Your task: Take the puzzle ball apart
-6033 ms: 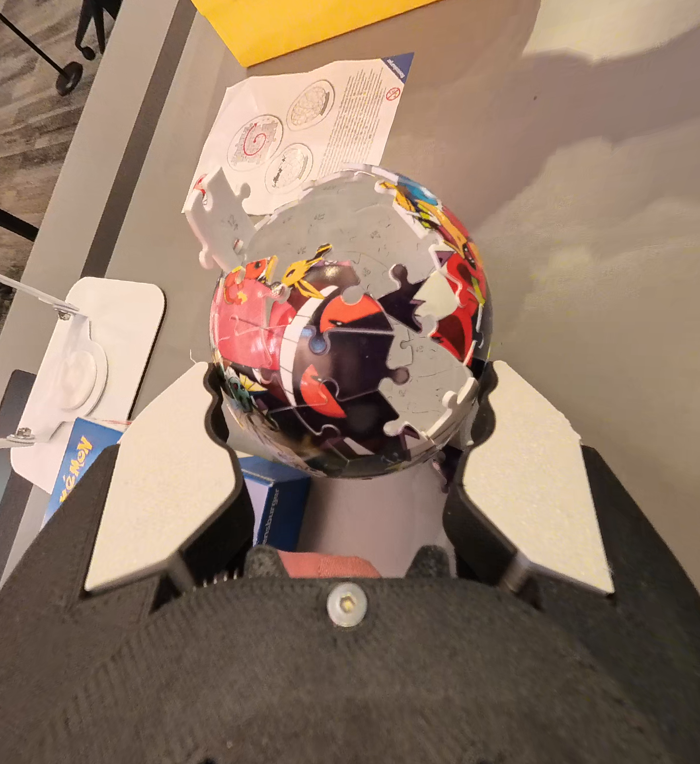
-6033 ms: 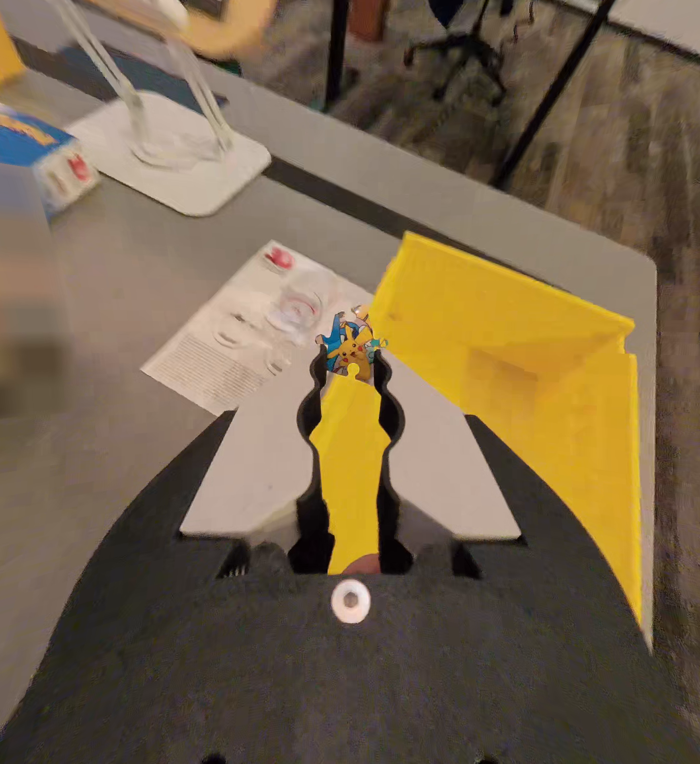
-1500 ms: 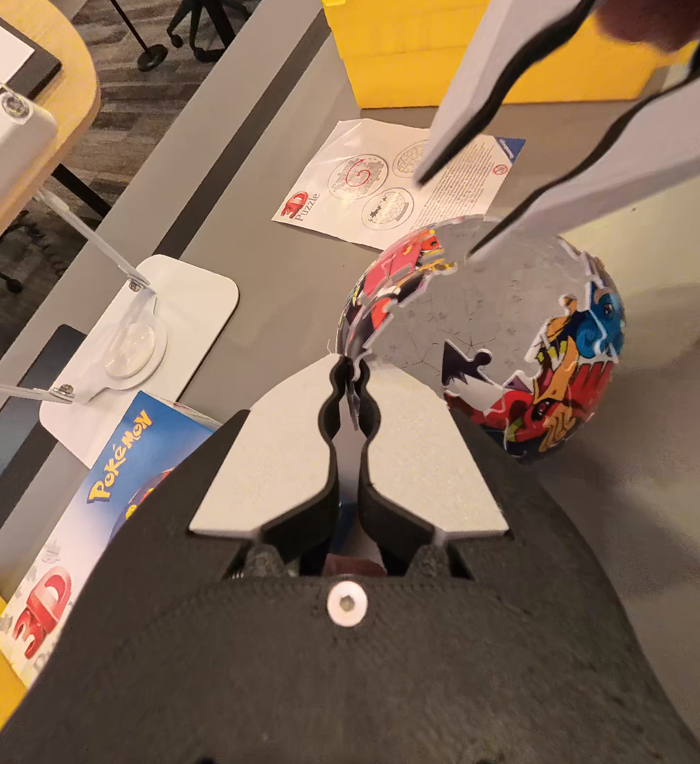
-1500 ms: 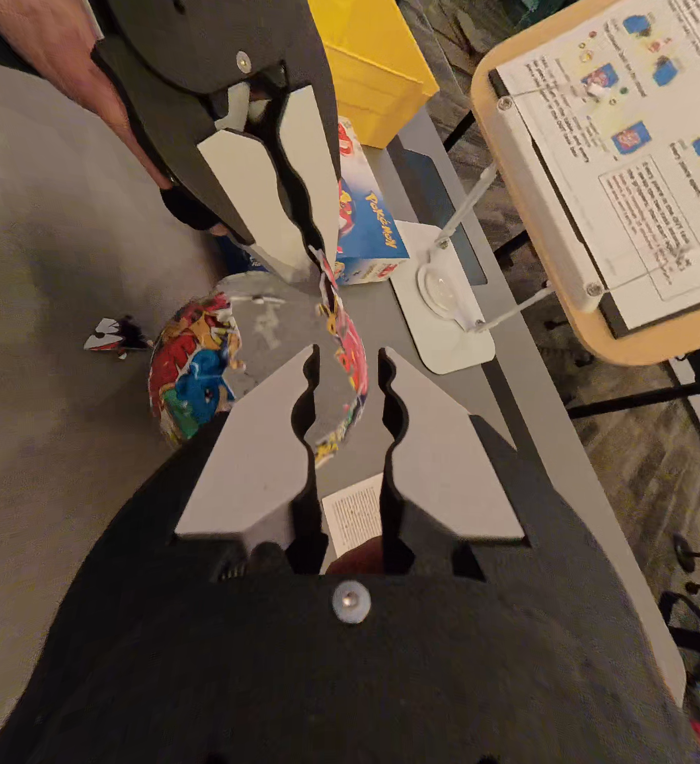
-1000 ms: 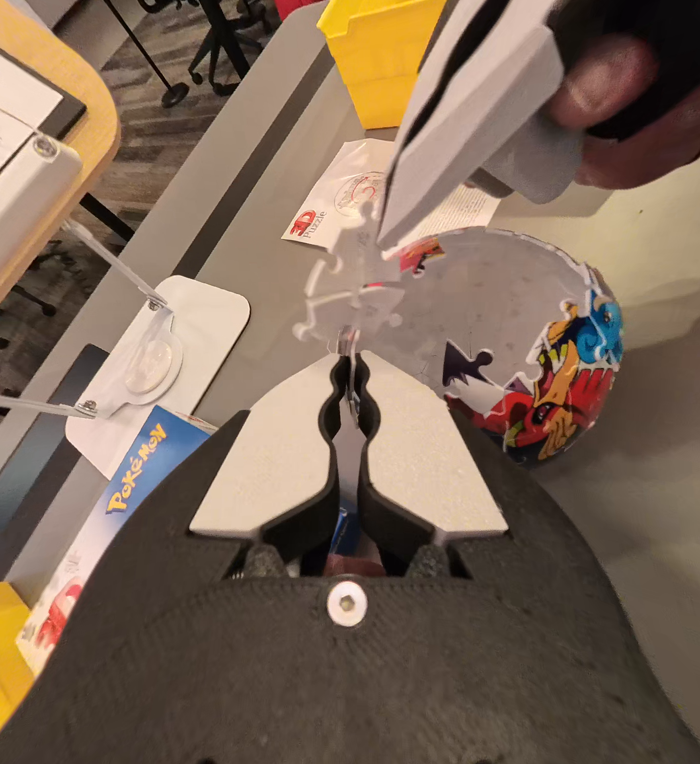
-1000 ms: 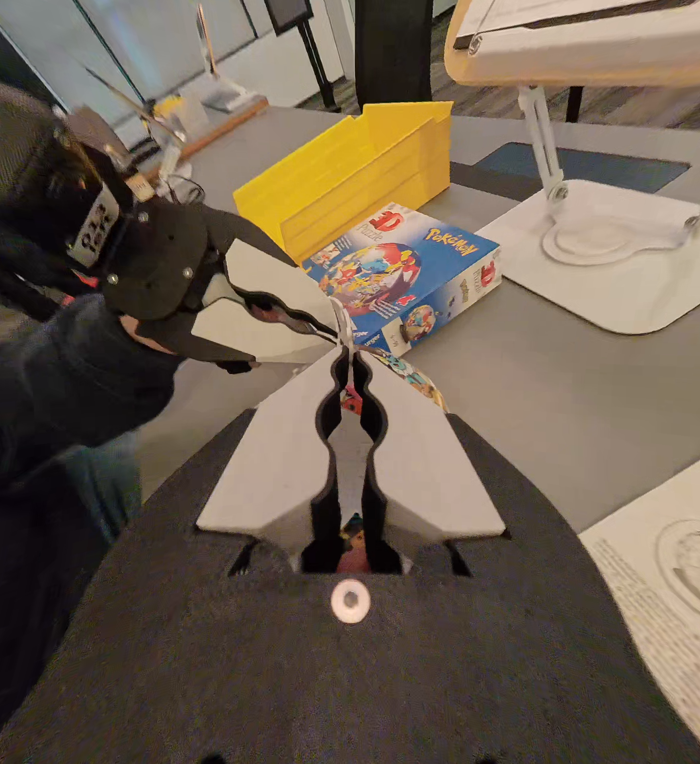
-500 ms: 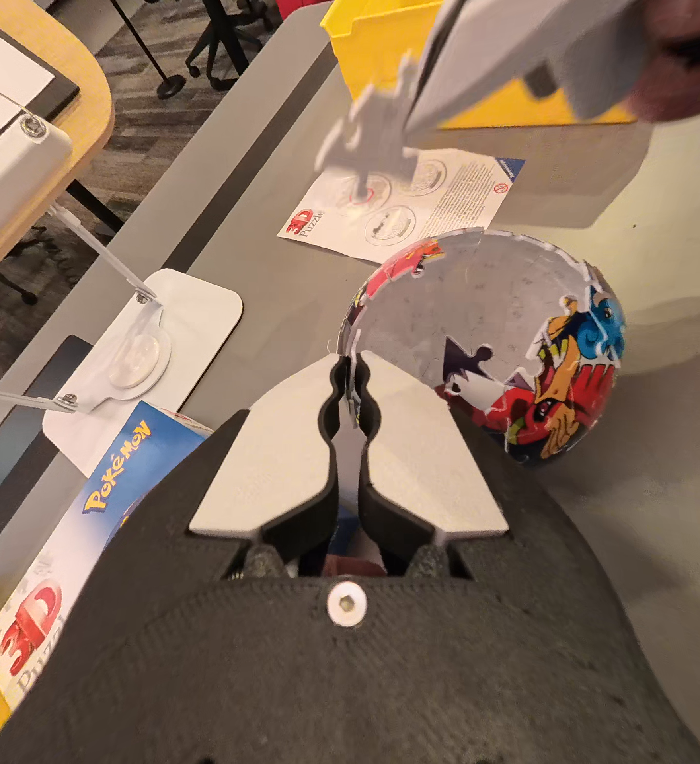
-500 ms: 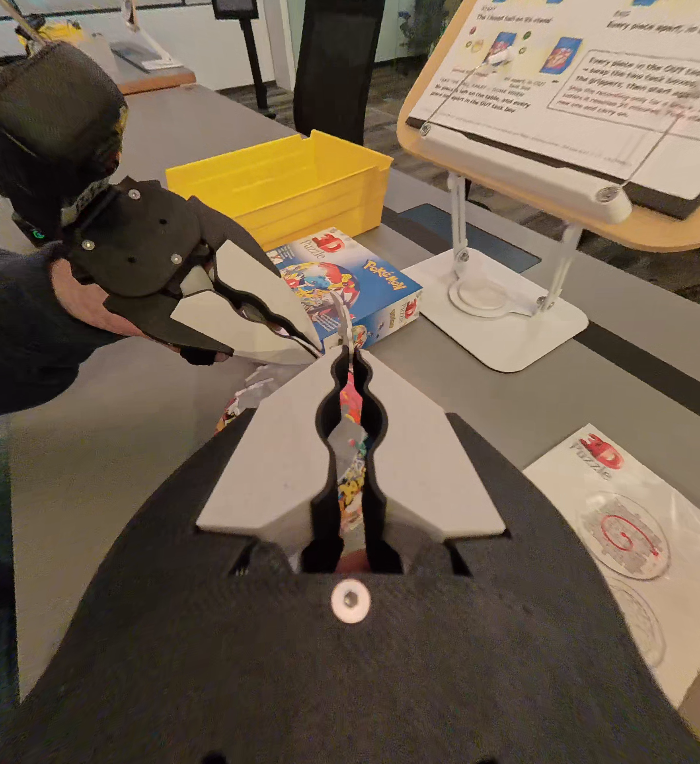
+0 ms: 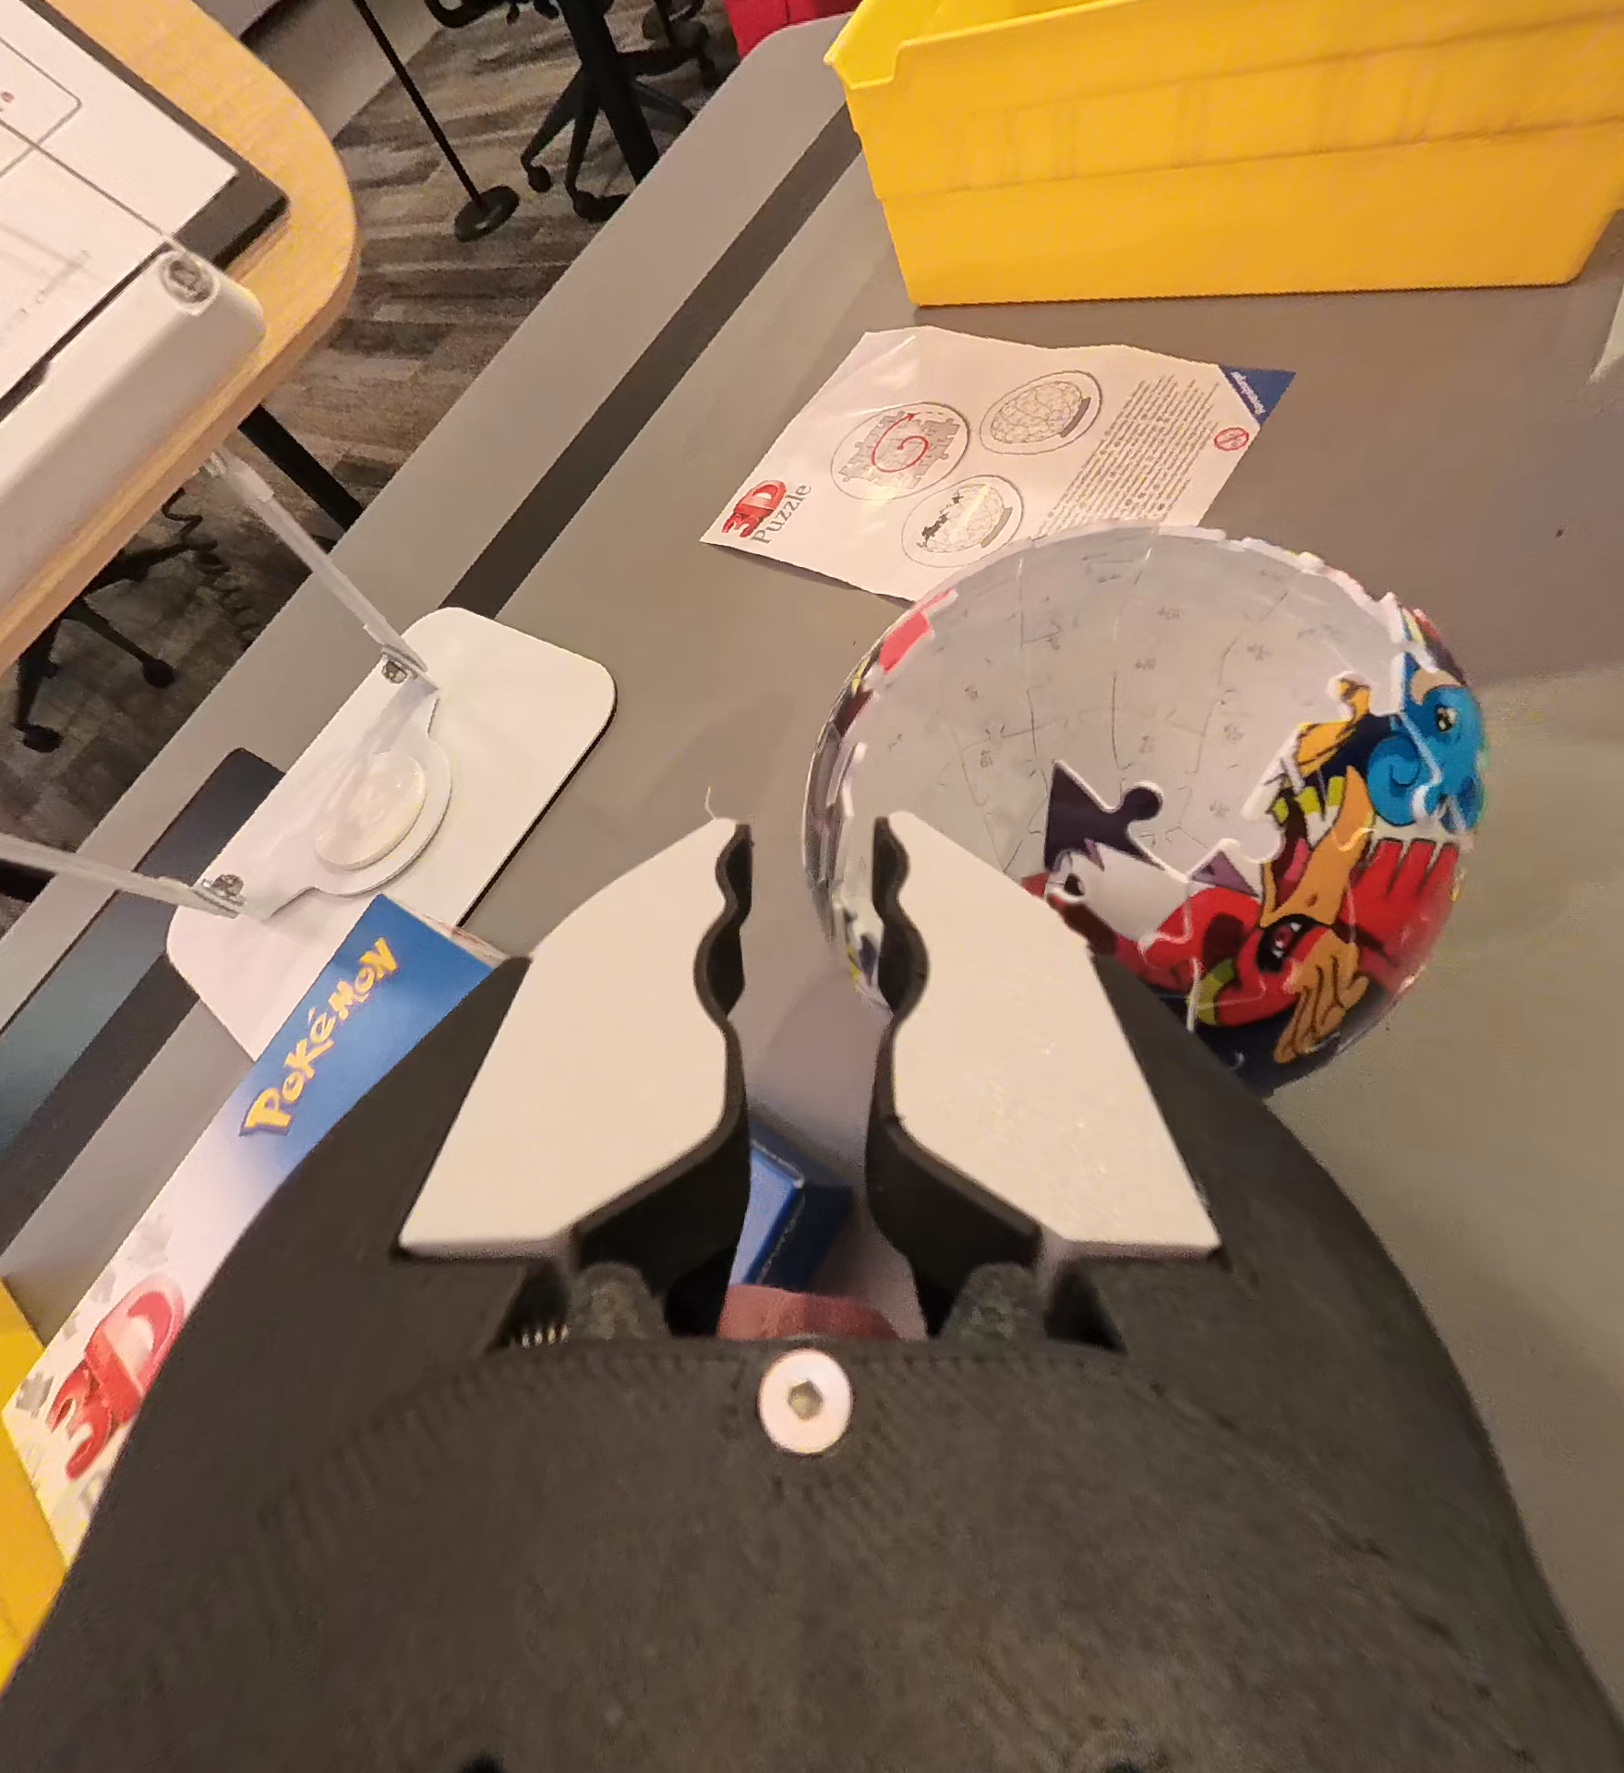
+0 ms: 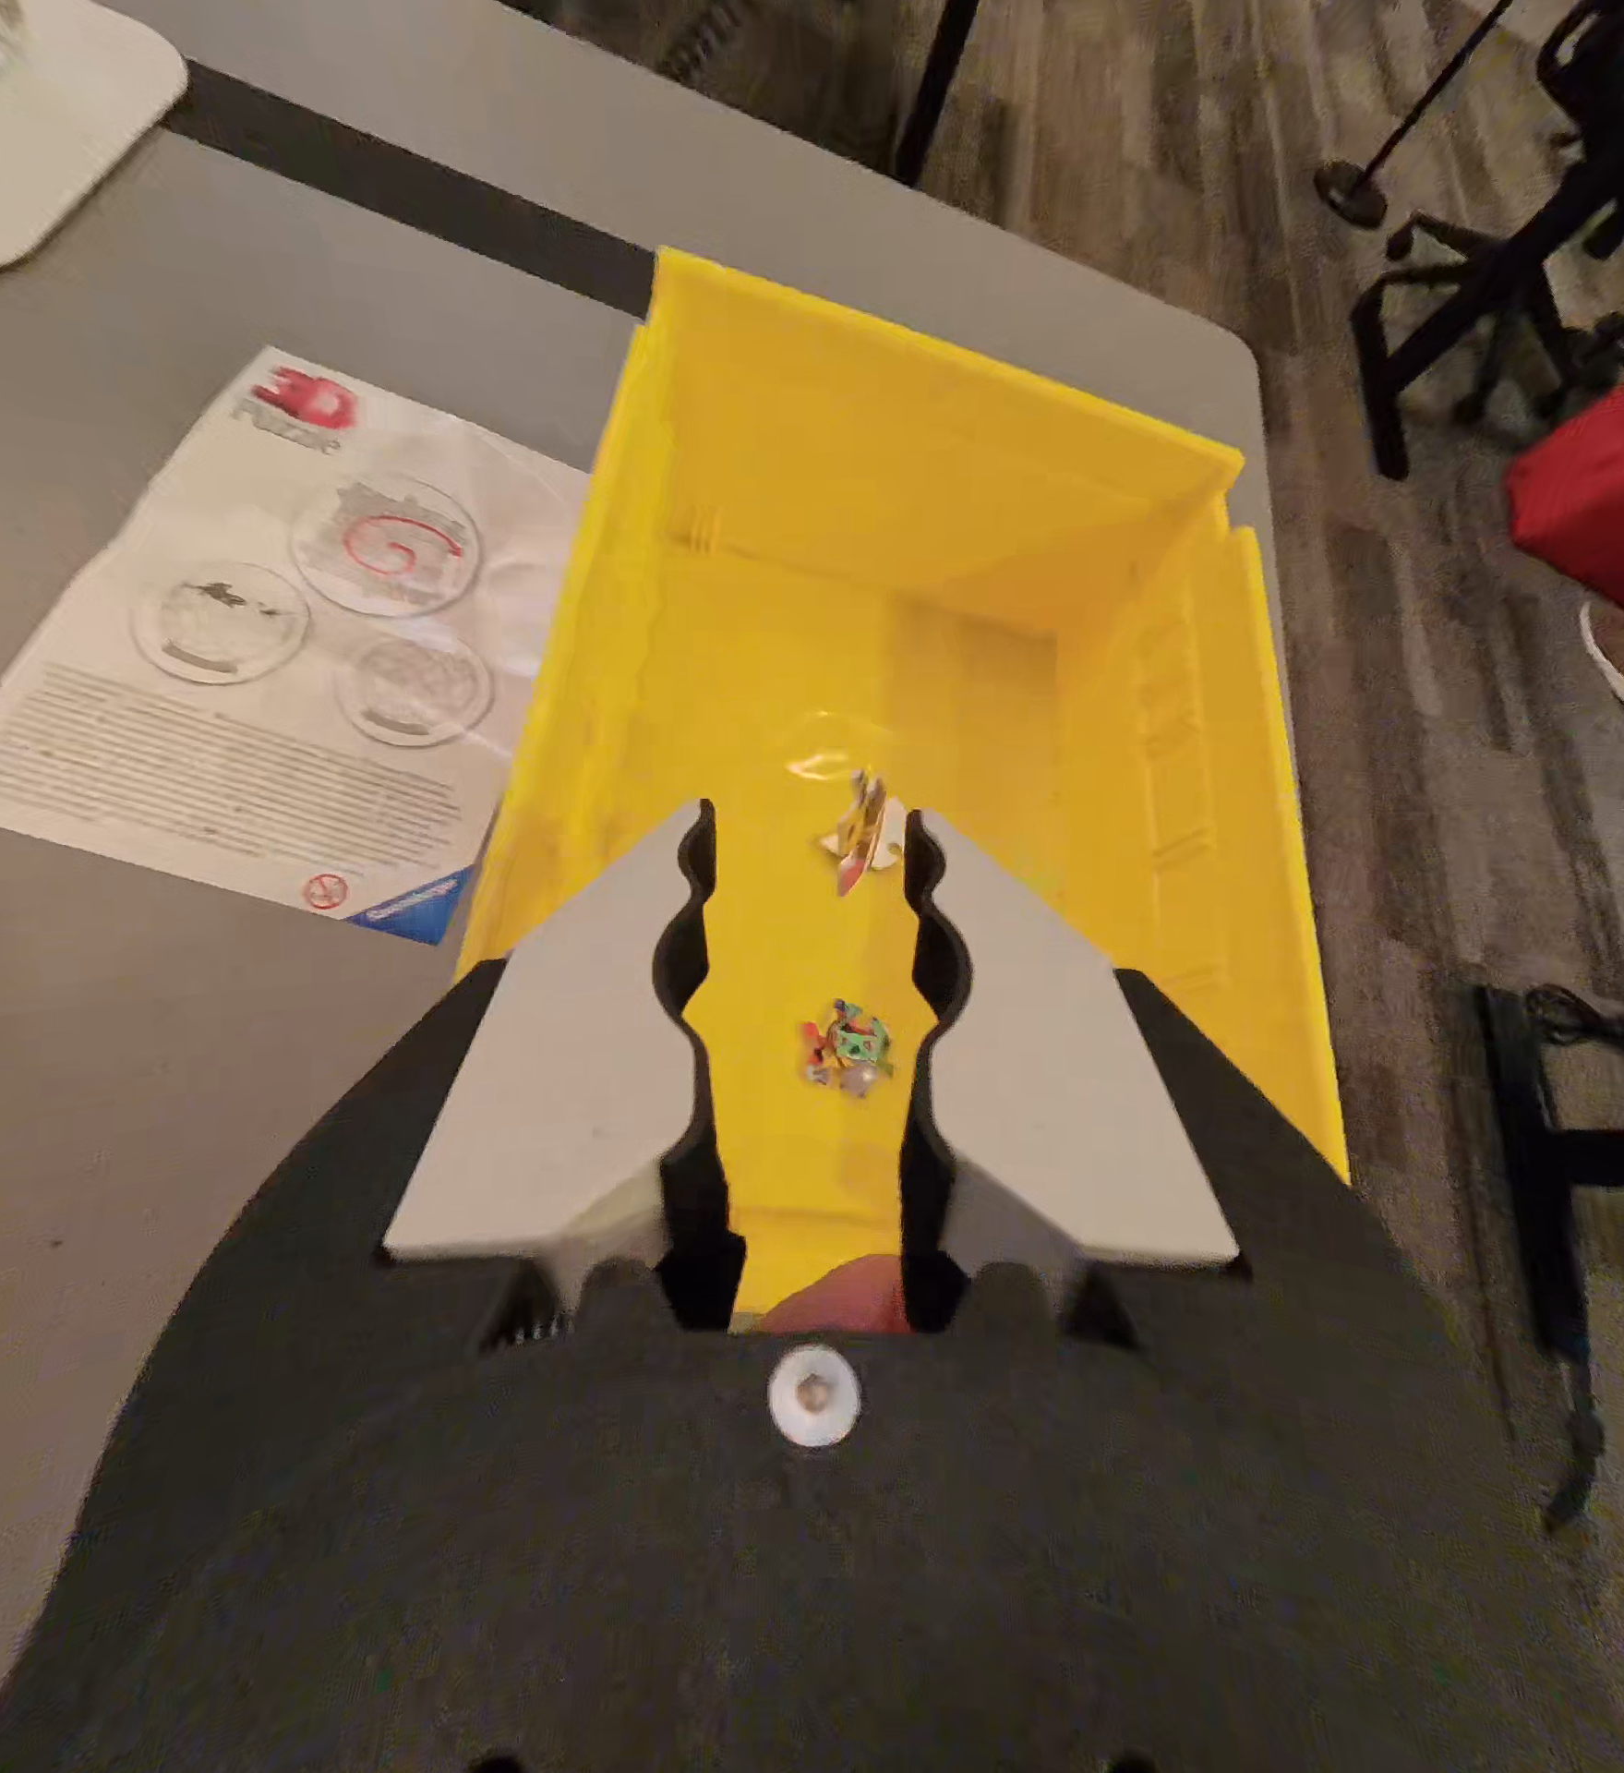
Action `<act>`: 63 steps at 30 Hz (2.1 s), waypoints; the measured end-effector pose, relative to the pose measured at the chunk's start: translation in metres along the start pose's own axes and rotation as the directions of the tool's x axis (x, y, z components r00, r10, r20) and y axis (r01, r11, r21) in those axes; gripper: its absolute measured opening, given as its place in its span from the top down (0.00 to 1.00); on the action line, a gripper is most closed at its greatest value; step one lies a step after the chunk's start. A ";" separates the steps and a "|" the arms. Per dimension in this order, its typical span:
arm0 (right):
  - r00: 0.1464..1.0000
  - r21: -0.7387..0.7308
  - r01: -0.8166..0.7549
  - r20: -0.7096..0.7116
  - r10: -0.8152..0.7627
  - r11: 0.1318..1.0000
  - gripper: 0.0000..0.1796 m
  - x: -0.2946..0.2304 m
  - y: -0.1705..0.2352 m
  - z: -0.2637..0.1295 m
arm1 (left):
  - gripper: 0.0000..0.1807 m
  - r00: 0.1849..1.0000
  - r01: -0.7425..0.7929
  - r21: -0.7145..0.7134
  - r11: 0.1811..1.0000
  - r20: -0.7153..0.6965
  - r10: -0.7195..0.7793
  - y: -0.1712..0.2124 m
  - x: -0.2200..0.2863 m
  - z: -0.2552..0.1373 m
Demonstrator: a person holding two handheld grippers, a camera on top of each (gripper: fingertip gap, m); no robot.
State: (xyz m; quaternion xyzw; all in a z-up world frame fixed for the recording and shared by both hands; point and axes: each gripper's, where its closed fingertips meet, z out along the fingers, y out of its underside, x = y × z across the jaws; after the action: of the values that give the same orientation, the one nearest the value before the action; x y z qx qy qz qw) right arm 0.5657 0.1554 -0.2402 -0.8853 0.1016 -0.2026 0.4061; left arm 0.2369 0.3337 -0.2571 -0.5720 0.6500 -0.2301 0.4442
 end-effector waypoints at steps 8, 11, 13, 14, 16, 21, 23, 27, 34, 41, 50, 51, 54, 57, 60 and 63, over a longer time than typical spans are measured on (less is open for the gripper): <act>0.964 0.229 0.149 0.183 -0.193 0.962 0.88 -0.090 -0.060 -0.040 | 0.88 0.998 0.053 -0.044 0.998 -0.036 -0.054 0.015 0.002 -0.005; 0.829 0.340 0.229 0.423 -0.365 0.912 0.87 -0.196 -0.084 -0.060 | 0.90 0.997 0.052 -0.056 0.997 -0.052 -0.055 0.013 0.005 0.000; 0.744 0.366 0.338 0.461 -0.484 0.867 0.87 -0.247 -0.086 -0.056 | 0.94 0.997 0.038 -0.064 0.997 -0.061 -0.042 0.013 0.007 0.003; 0.709 0.387 0.392 0.450 -0.543 0.834 0.87 -0.266 -0.088 -0.051 | 0.95 0.998 0.028 -0.065 0.998 -0.051 -0.031 0.013 0.007 0.005; 0.638 0.411 0.479 0.444 -0.629 0.776 0.88 -0.296 -0.088 -0.039 | 0.97 0.999 0.019 -0.064 0.998 -0.045 -0.022 0.012 0.007 0.006; 0.565 0.436 0.612 0.342 -0.751 0.660 0.94 -0.322 -0.092 -0.010 | 0.97 0.999 -0.025 -0.083 0.996 -0.029 0.023 0.012 0.005 0.007; 0.560 0.441 0.617 0.335 -0.758 0.651 0.98 -0.322 -0.093 -0.006 | 0.98 0.999 -0.022 -0.087 0.996 -0.034 0.019 0.013 0.005 0.008; 0.621 0.379 0.389 0.566 -0.542 0.840 0.99 -0.321 -0.091 -0.009 | 0.99 1.000 -0.021 -0.060 0.998 -0.025 0.019 0.010 0.004 0.009; 0.460 0.072 -0.129 0.888 -0.004 0.989 1.00 -0.307 -0.097 -0.018 | 0.99 0.992 -0.126 -0.028 0.992 -0.030 0.125 0.004 0.009 0.011; 0.676 0.255 -0.067 0.722 -0.144 0.965 1.00 -0.246 -0.108 -0.039 | 0.99 0.992 -0.119 -0.019 0.993 -0.035 0.118 0.005 0.009 0.009; 0.992 -0.022 0.016 0.127 -0.013 1.000 0.78 -0.014 -0.018 0.009 | 0.98 0.994 -0.109 -0.009 0.994 -0.008 0.108 0.002 0.006 0.011; 0.994 -0.053 0.023 0.104 -0.018 0.998 0.72 -0.008 -0.007 0.014 | 0.98 0.994 -0.112 -0.007 0.994 0.000 0.112 0.000 0.006 0.010; 0.996 -0.016 0.091 0.019 -0.091 0.996 0.80 -0.007 -0.009 0.006 | 0.98 0.992 -0.128 0.000 0.992 0.025 0.128 -0.003 0.005 0.009; 0.980 0.123 0.164 0.090 -0.175 0.979 0.84 -0.055 -0.044 -0.015 | 0.98 0.989 -0.146 0.002 0.989 0.030 0.146 -0.004 0.005 0.010; 0.885 0.306 0.217 0.338 -0.320 0.927 0.83 -0.155 -0.079 -0.041 | 0.98 0.975 -0.218 0.028 0.976 0.050 0.216 -0.014 0.006 0.008; 0.731 0.450 0.304 0.455 -0.508 0.840 0.84 -0.248 -0.093 -0.058 | 0.98 0.954 -0.296 0.040 0.954 0.059 0.293 -0.024 0.011 0.008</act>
State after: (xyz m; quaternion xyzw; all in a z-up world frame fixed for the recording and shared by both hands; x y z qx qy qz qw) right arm 0.3193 0.2617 -0.2038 -0.8194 -0.2578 -0.0350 0.5108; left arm 0.2568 0.3190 -0.2453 -0.4637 0.7105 -0.1621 0.5040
